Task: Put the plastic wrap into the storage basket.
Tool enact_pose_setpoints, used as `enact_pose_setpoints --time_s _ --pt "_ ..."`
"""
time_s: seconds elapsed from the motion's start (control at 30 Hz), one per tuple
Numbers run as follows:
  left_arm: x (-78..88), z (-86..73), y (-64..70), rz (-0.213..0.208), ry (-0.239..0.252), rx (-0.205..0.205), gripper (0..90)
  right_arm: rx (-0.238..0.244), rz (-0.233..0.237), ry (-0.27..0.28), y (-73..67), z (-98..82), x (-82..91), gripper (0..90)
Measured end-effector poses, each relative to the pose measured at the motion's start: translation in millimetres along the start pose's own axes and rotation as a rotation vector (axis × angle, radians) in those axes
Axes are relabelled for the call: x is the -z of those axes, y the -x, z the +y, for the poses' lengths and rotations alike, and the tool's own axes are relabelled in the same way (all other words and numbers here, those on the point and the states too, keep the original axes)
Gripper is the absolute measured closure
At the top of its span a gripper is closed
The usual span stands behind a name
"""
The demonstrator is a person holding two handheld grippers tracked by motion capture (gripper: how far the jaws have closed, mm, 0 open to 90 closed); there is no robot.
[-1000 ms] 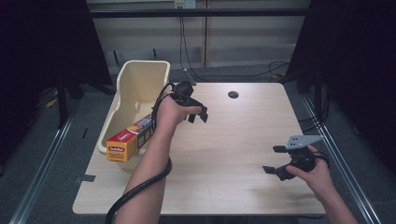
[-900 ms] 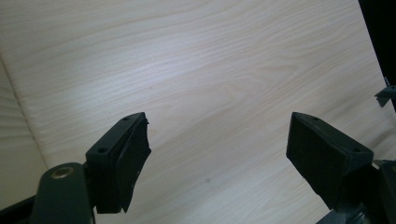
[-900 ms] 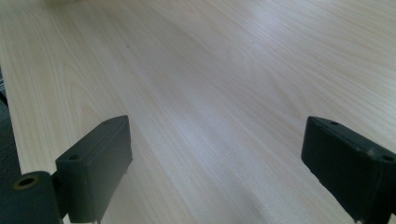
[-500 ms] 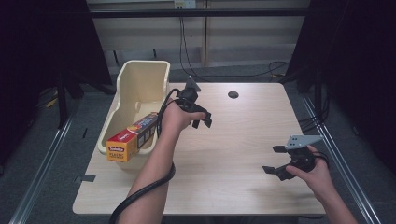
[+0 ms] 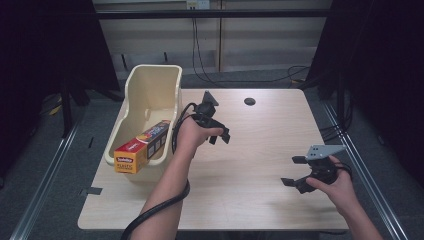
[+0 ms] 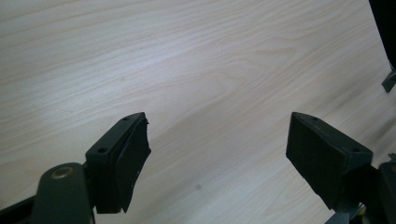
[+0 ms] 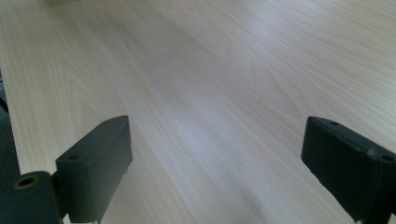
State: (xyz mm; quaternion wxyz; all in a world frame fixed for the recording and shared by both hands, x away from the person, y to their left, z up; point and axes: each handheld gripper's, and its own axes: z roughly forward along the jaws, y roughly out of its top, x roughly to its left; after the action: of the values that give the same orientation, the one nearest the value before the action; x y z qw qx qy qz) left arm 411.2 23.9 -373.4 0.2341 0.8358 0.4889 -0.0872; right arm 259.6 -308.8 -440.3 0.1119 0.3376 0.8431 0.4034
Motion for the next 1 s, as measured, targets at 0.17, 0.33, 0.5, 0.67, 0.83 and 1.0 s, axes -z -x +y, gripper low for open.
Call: enact_pose_setpoints --time_s 0.17,0.33,0.5,0.67,0.83,1.0 --pt "-6.9 -3.2 0.7 -0.004 0.001 -0.015 20.5 0.001 0.000 0.001 0.4 -0.1 0.0 8.6" --pt "-14.1 -7.4 -0.2 -0.017 0.004 -0.016 20.0 0.000 0.003 0.003 0.5 -0.1 0.0 8.6" --pt "-21.8 -13.4 -4.5 -0.022 -0.005 -0.018 19.8 0.001 -0.001 0.003 0.5 -0.3 0.4 8.5" --pt "-28.3 -19.3 -7.7 -0.030 0.007 -0.022 19.8 0.002 0.001 0.002 0.6 -0.3 0.2 8.6" --pt "-34.9 -24.8 -10.4 -0.040 0.003 -0.041 19.2 0.005 0.002 0.000 0.6 -0.5 -0.6 8.6" --pt "-41.3 -30.7 -11.6 -0.045 0.001 -0.063 18.7 0.004 -0.001 0.000 0.8 -0.9 -0.9 8.6"
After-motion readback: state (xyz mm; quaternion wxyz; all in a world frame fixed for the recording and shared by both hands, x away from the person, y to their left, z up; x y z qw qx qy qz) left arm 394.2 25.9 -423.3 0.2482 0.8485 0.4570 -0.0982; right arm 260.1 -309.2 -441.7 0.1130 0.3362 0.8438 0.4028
